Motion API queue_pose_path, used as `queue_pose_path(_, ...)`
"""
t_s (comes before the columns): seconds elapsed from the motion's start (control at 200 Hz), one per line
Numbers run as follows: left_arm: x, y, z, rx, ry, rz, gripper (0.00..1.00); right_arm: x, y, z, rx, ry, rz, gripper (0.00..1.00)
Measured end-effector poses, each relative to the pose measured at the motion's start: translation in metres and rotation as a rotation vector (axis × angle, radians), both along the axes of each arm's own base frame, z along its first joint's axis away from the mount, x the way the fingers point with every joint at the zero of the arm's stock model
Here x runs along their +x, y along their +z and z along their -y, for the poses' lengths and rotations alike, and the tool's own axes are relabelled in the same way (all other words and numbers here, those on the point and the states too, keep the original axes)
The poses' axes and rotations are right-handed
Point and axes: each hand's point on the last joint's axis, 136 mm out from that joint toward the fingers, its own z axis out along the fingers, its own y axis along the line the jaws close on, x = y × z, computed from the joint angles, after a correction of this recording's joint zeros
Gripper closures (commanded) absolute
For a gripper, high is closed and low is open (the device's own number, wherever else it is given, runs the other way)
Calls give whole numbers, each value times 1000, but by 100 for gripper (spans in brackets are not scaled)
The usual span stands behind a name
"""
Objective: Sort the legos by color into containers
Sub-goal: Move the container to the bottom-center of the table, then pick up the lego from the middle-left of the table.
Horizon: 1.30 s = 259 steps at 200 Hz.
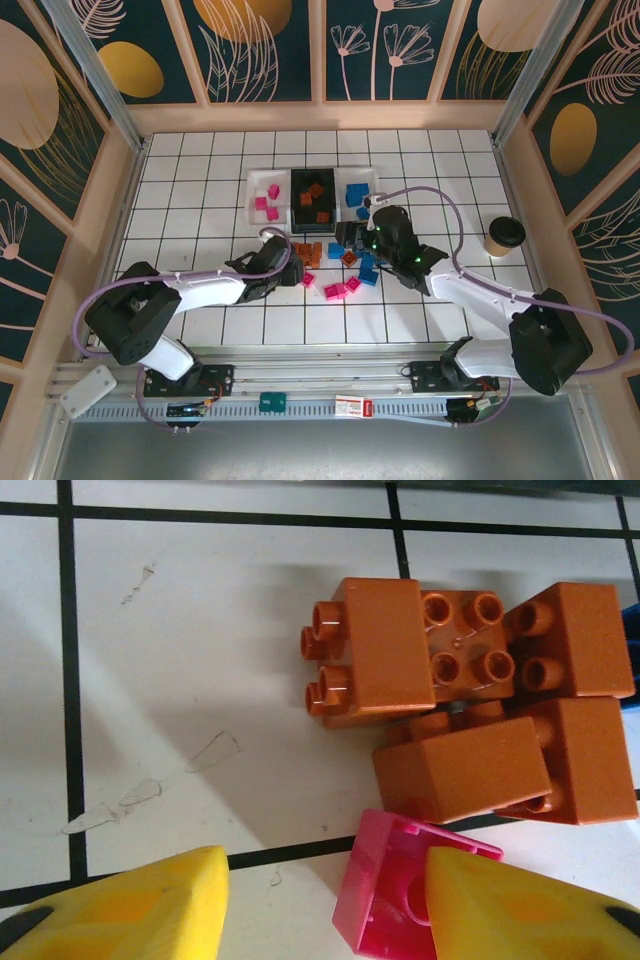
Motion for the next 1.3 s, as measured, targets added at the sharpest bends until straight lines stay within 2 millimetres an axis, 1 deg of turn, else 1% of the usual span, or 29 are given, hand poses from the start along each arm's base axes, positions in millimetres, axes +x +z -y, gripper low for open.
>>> queue_pose_path(0.135, -2, -1, -5, 3, 14, 6, 50, -2, 9, 2, 14, -4, 21, 31)
queue_pose_path(0.245, -12, 1, -23, 17, 46, 7, 53, -3, 15, 5, 23, -11, 37, 31)
queue_pose_path(0.345, -25, 2, -41, 47, 70, 0, 52, -5, 14, 8, 22, -16, 39, 31)
queue_pose_path(0.435, -33, 9, -51, 56, 79, -4, 41, -6, 10, 9, 17, -16, 33, 31)
queue_pose_path(0.501, -34, 20, -51, 38, 78, 15, 32, -7, 8, 10, 14, -16, 29, 31)
queue_pose_path(0.561, -32, 35, -49, 13, 70, 44, 24, -7, 7, 10, 12, -16, 27, 31)
queue_pose_path(0.641, -27, 51, -43, -12, 57, 77, 21, -8, 6, 10, 12, -16, 26, 31)
queue_pose_path(0.701, -23, 53, -40, -9, 49, 83, 20, -8, 6, 10, 13, -17, 23, 31)
queue_pose_path(0.746, -22, 49, -38, 3, 41, 74, 19, -8, 5, 11, 12, -18, 22, 31)
queue_pose_path(0.906, -26, 17, -37, 70, 8, -1, 17, -10, 4, 12, 14, -19, 19, 31)
queue_pose_path(1.041, -25, 12, -31, 65, -22, -6, 19, -12, 7, 14, 26, -23, 23, 31)
queue_pose_path(1.116, -23, 8, -27, 61, -38, -6, 23, -13, 10, 14, 33, -25, 26, 31)
queue_pose_path(1.256, -25, -11, -27, 100, -57, -42, 37, -13, 13, 15, 40, -27, 30, 31)
queue_pose_path(1.296, -24, -13, -28, 118, -56, -38, 40, -14, 13, 16, 40, -29, 30, 31)
